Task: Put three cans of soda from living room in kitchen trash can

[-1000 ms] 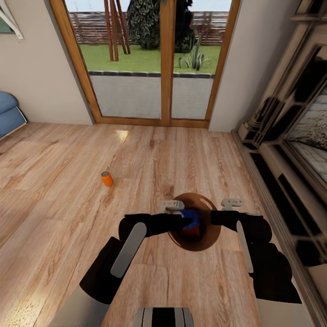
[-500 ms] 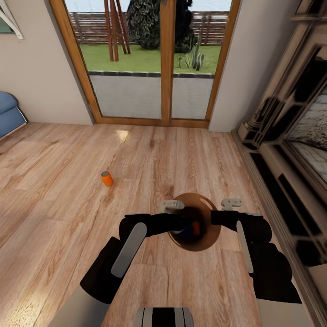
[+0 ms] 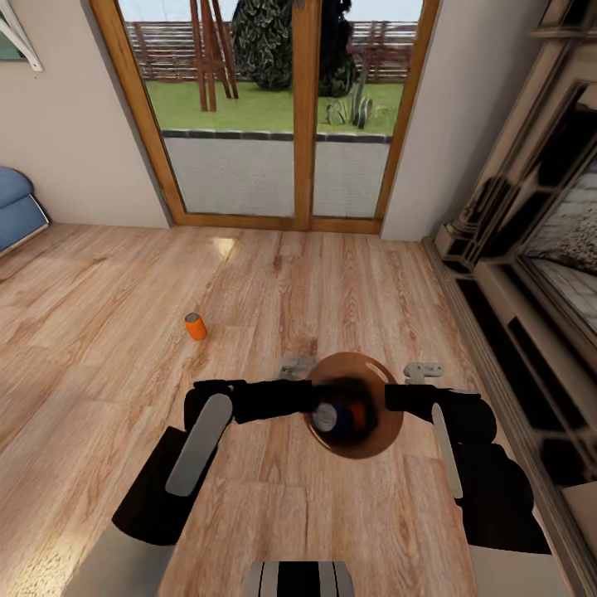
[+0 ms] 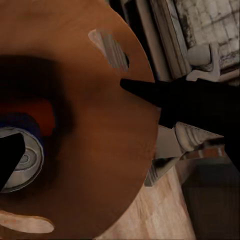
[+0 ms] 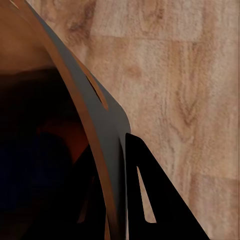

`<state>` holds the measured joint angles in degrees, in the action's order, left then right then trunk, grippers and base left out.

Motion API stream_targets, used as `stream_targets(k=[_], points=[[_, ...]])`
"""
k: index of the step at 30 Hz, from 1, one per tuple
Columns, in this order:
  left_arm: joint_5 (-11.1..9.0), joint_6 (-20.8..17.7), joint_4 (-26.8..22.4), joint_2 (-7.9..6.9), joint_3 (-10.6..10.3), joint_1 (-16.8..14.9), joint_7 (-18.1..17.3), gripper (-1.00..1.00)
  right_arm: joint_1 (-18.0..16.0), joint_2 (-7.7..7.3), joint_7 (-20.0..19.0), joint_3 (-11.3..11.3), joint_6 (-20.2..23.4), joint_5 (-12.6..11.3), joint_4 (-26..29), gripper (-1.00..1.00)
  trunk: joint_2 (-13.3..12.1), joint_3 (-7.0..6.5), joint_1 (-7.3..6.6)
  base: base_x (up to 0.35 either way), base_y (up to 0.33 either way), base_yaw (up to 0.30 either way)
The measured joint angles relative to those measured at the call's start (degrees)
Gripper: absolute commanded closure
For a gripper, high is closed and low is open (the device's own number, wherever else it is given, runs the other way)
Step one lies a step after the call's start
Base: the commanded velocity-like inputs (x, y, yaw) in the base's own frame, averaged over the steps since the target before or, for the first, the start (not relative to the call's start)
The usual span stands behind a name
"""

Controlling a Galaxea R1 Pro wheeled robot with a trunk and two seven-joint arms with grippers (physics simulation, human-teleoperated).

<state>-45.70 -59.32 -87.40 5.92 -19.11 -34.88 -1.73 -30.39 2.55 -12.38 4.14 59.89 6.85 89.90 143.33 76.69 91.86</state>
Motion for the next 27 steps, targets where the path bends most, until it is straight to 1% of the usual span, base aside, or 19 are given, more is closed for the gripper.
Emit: stream_targets(k=[1, 2, 3, 4, 5, 6, 7, 8, 10, 11, 12, 13, 14, 15, 18, 20, 21, 24, 27], points=[[-0.42, -0.07, -0.09, -0.84, 0.91, 0.02, -1.43, -1.00, 0.00, 0.00, 0.00, 0.00, 0.00, -0.02, 0.00, 1.00, 0.00, 0.00, 0.00, 0.000, 0.000, 0.000], [-1.29, -0.20, -0.24, -3.23, 3.03, 0.01, -6.68, -1.00, 0.00, 0.00, 0.00, 0.00, 0.01, -0.06, 0.00, 1.00, 0.00, 0.00, 0.00, 0.000, 0.000, 0.000], [-1.90, -0.24, -0.28, -4.26, 3.84, 0.01, -9.03, -1.00, 0.00, 0.00, -0.01, 0.00, 0.01, -0.15, 0.00, 1.00, 0.00, 0.00, 0.00, 0.000, 0.000, 0.000], [-2.85, -0.28, -0.34, -7.33, 5.29, 0.01, -16.31, -1.00, 0.00, 0.00, -0.01, -0.01, 0.01, -0.18, 0.00, 1.00, 0.00, 0.00, 0.00, 0.000, 0.000, 0.000], [-3.19, -0.29, -0.35, -8.64, 5.76, 0.03, -18.90, -1.00, 0.00, 0.00, -0.02, -0.01, 0.02, -0.22, 0.00, 1.00, 0.00, 0.00, 0.00, 0.000, 0.000, 0.000], [-3.51, -0.23, -0.37, -10.73, 6.31, 0.01, -23.29, -1.00, 0.00, 0.00, -0.02, -0.01, 0.02, -0.21, 0.00, 1.00, 0.00, 0.00, 0.00, 0.000, 0.000, 0.000], [-3.80, -0.16, -0.43, -13.41, 7.06, -0.01, -28.60, -1.00, 0.00, 0.00, -0.01, 0.00, 0.01, -0.16, 0.00, 1.00, 0.00, 0.00, 0.00, 0.000, 0.000, 0.000], [-3.92, -0.12, -0.46, -15.60, 7.81, 0.00, -31.97, -1.00, 0.00, 0.00, -0.01, 0.00, 0.01, -0.12, 0.00, 1.00, 0.00, 0.00, 0.00, 0.000, 0.000, 0.000], [-3.94, -0.09, -0.45, -18.30, 9.09, 0.03, -34.20, -1.00, 0.00, 0.00, 0.00, 0.00, 0.01, -0.07, 0.00, 1.00, 0.00, 0.00, 0.00, 0.000, 0.000, 0.000], [-3.86, -0.10, -0.43, -19.06, 9.43, 0.04, -34.51, -1.00, 0.00, 0.00, 0.00, 0.00, 0.01, -0.09, 0.00, 1.00, 0.00, 0.00, 0.00, 0.000, 0.000, 0.000], [-3.66, -0.05, -0.37, -20.60, 9.86, 0.05, -34.92, -1.00, 0.00, 0.00, -0.01, 0.00, 0.01, -0.11, 0.00, 1.00, 0.00, 0.00, 0.00, 0.000, 0.000, 0.000], [-3.55, 0.10, -0.35, -22.31, 10.16, 0.07, -35.20, -1.00, 0.00, 0.00, -0.01, 0.00, 0.01, -0.14, 0.00, 1.00, 0.00, 0.00, 0.00, 0.000, 0.000, 0.000], [-3.24, 0.48, -0.33, -25.69, 10.50, 0.12, -35.28, -1.00, 0.00, 0.00, -0.01, -0.01, 0.01, -0.15, 0.00, 1.00, 0.00, 0.00, 0.00, 0.000, 0.000, 0.000], [-2.93, 0.50, -0.22, -27.02, 10.57, 0.14, -34.96, -1.00, 0.00, 0.00, -0.01, 0.00, 0.01, -0.18, 0.00, 1.00, 0.00, 0.00, 0.00, 0.000, 0.000, 0.000], [-0.38, 0.52, -0.02, -27.78, 10.60, 0.16, -33.97, -1.00, 0.00, -0.02, -0.01, 0.00, 0.01, -0.14, 0.00, 1.00, 0.00, 0.00, 0.00, 0.000, 0.000, 0.000], [4.36, 0.53, 0.93, -27.99, 10.59, 0.16, -33.02, -1.00, 0.00, -0.06, -0.01, 0.00, 0.01, -0.12, 0.00, 1.00, 0.00, 0.00, 0.00, 0.000, 0.000, 0.000], [6.17, 0.49, 1.37, -28.03, 10.60, 0.18, -32.87, -1.00, 0.00, -0.03, 0.00, 0.00, 0.01, -0.06, 0.00, 1.00, 0.00, 0.00, 0.00, 0.000, 0.000, 0.000], [7.81, 0.46, 1.70, -27.94, 10.59, 0.20, -32.73, -1.00, 0.00, -0.01, -0.01, 0.00, 0.01, -0.15, 0.00, 1.00, 0.00, 0.00, 0.00, 0.000, 0.000, 0.000], [8.11, 0.50, 1.76, -27.74, 10.58, 0.22, -32.63, -1.00, 0.00, -0.01, -0.01, -0.01, 0.02, -0.20, 0.00, 1.00, 0.00, 0.00, 0.00, 0.000, 0.000, 0.000]])
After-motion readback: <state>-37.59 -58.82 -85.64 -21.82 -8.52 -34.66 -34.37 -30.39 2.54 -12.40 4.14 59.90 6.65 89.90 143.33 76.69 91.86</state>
